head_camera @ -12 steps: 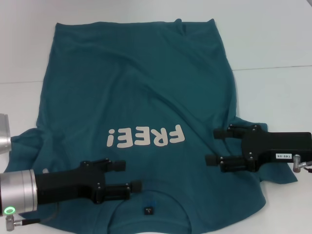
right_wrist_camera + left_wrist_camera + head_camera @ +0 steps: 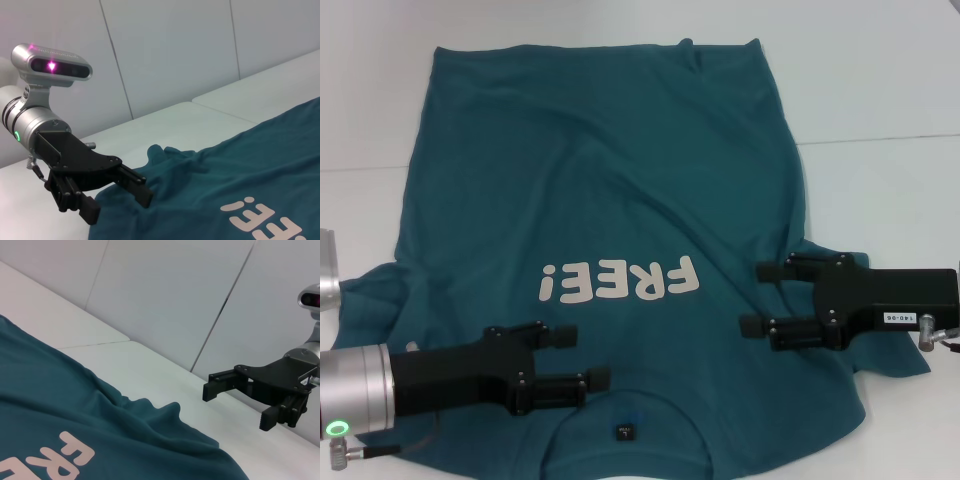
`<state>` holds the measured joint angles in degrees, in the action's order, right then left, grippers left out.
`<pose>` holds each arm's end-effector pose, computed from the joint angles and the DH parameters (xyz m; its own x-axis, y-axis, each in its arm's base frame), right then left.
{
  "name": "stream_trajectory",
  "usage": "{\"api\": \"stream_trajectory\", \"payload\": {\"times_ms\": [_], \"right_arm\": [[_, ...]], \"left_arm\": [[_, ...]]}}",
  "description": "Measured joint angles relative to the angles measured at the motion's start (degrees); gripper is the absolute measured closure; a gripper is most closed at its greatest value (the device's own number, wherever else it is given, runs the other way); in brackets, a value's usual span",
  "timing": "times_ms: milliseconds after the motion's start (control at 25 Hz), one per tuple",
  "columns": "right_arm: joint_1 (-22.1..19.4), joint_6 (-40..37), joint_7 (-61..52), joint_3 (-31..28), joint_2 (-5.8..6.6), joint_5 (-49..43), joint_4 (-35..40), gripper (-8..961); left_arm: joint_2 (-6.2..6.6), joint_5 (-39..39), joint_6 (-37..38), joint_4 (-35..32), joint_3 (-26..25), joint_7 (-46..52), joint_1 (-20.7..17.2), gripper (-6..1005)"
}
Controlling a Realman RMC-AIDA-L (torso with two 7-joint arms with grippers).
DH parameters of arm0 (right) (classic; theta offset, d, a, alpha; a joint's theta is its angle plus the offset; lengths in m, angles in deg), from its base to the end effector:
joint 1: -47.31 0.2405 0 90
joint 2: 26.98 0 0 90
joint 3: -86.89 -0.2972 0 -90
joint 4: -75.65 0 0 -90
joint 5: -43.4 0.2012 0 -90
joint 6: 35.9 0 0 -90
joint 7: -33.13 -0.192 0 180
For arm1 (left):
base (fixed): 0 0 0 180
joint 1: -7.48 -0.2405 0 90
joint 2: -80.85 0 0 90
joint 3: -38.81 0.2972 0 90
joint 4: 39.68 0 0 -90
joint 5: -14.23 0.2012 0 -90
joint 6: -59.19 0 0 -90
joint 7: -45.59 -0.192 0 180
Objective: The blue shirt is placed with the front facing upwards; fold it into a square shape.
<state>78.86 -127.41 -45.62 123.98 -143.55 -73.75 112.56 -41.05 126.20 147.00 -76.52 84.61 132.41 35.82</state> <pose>0.2751 0.3625 -0.0442 0.8128 -0.3278 -0.4815 -0.4427 -0.8849 -0.1448 -0.2596 0.3360 -0.0958 0.7085 0.4913 0.5066 0.5665 -0.8241 0.0070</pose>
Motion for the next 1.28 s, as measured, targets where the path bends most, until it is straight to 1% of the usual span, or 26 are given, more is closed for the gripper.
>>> {"api": "stream_trajectory", "payload": {"times_ms": [240, 320, 480, 640, 880, 1120, 1280], "right_arm": [[0.0, 0.08, 0.0, -0.03, 0.02, 0.01, 0.0, 38], [0.0, 0.18, 0.0, -0.32, 0.03, 0.04, 0.0, 38], [-0.2, 0.14, 0.01, -0.81, -0.09, 0.12, 0.0, 38], [-0.63, -0.41, -0.02, -1.88, -0.26, 0.24, -0.2, 38], [-0.45, -0.52, -0.8, -2.57, -0.65, 0.26, -0.53, 38], [-0.02, -0.47, -1.23, -2.54, -0.84, 0.26, -0.53, 38], [0.03, -0.21, -1.23, -2.71, -0.92, 0.26, -0.53, 38]], "left_arm": [[0.0, -0.22, -0.67, 0.0, -0.8, -0.01, -0.07, 115], [-0.13, -0.34, -1.6, 0.0, -2.19, 0.06, -0.08, 115], [-0.71, -0.45, -6.48, -0.29, -7.19, 2.85, 0.14, 116], [-0.32, -0.47, -11.51, -0.66, -9.78, 7.17, 0.23, 118], [0.04, 0.78, -16.95, -1.77, -12.48, 8.31, -0.68, 125], [0.23, 3.94, -19.67, -5.32, -14.68, 11.04, -2.48, 124], [0.25, 4.62, -20.08, -7.36, -16.37, 11.89, -4.01, 125]]}}
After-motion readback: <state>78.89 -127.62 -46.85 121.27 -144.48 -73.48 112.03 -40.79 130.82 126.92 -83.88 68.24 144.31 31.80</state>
